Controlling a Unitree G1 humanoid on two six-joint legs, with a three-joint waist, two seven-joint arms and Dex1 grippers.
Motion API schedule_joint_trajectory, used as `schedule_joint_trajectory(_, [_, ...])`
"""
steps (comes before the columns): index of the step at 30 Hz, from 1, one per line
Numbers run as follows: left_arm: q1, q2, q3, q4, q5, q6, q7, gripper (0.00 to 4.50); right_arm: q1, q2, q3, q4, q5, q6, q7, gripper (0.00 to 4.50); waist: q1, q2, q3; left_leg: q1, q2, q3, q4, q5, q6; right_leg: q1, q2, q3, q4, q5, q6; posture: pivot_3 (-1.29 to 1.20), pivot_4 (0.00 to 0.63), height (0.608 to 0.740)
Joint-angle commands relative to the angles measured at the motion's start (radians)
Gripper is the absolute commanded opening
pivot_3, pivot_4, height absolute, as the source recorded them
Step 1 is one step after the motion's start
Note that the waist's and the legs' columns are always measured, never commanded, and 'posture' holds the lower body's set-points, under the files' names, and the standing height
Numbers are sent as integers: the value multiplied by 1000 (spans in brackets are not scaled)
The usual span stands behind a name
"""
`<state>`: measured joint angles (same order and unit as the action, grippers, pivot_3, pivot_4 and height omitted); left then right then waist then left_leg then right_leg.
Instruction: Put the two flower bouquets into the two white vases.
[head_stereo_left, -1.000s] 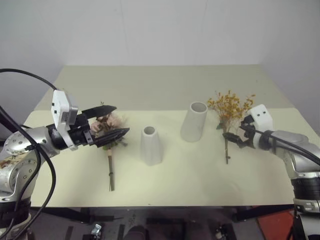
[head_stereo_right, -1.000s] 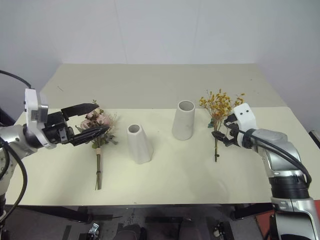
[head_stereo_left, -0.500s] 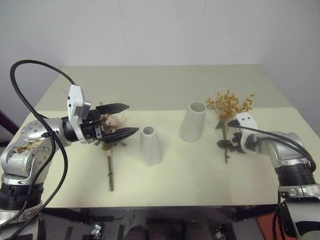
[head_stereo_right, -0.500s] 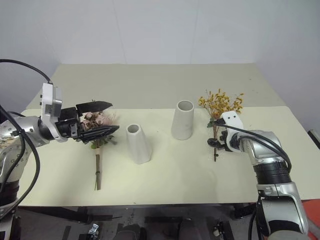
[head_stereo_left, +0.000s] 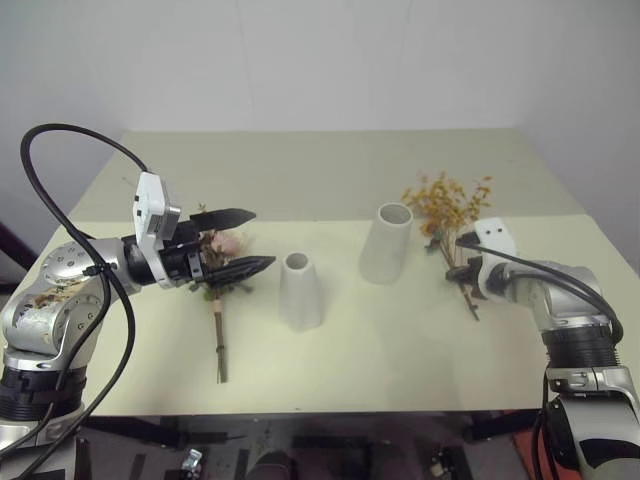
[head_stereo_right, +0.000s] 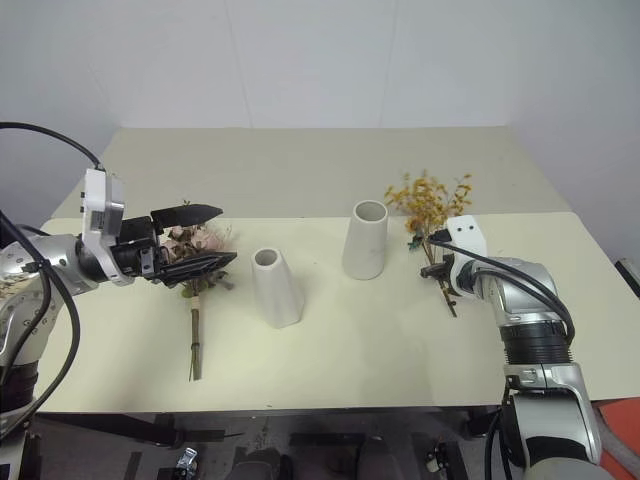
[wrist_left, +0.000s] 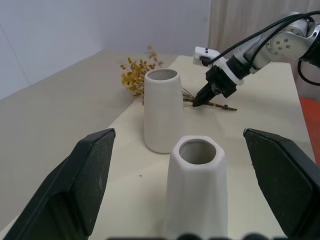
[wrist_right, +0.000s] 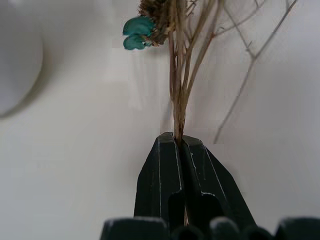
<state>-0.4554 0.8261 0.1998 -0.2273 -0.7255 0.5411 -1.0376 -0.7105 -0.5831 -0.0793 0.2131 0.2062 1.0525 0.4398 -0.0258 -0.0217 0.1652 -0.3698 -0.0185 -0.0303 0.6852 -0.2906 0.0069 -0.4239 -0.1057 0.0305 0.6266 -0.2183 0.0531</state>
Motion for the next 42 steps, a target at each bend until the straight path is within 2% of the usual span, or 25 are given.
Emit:
schedule_joint_trajectory(1, [-1, 7, 33, -25, 3, -21, 2, 4500, -40, 18, -99, -12, 14, -90, -54, 21, 0, 0, 0, 0, 0, 0, 0, 0, 0, 0, 0, 0, 0, 0, 0, 0, 150, 740])
schedule_joint_trajectory(7, [1, 8, 36, -25, 6, -23, 1, 4500, -73, 101, -281, -4, 103, -334, -97, 21, -2, 0, 0, 0, 0, 0, 0, 0, 0, 0, 0, 0, 0, 0, 0, 0, 150, 740])
schedule_joint_trajectory(15, [3, 9, 46, -28, 12, -23, -1, 4500, -183, 194, -344, 5, 216, -648, -43, 21, -22, 0, 0, 0, 0, 0, 0, 0, 0, -1, 0, 0, 3, 0, 0, 0, 150, 740])
schedule_joint_trajectory(23, [26, 12, 63, -49, 6, -20, 10, 4500, -217, 261, -292, -53, 303, -719, 38, 21, -21, 0, 0, 0, 1, -3, -1, 0, 0, -1, 1, 1, 4, 0, 0, 0, 150, 740])
schedule_joint_trajectory(28, [32, 12, 70, -55, 6, -18, 20, 4500, -189, 296, -211, -62, 260, -801, 70, 21, -20, 1, 0, 0, 1, -7, -1, 0, 0, -1, 1, 1, 4, 0, 0, 0, 150, 740])
schedule_joint_trajectory(42, [40, 19, 78, -63, 4, -11, 26, 4500, -70, 362, -122, -148, 255, -855, 89, 21, -20, 1, 0, 0, 1, -9, -1, 0, 0, -2, 1, 1, 4, 0, 0, 0, 150, 740])
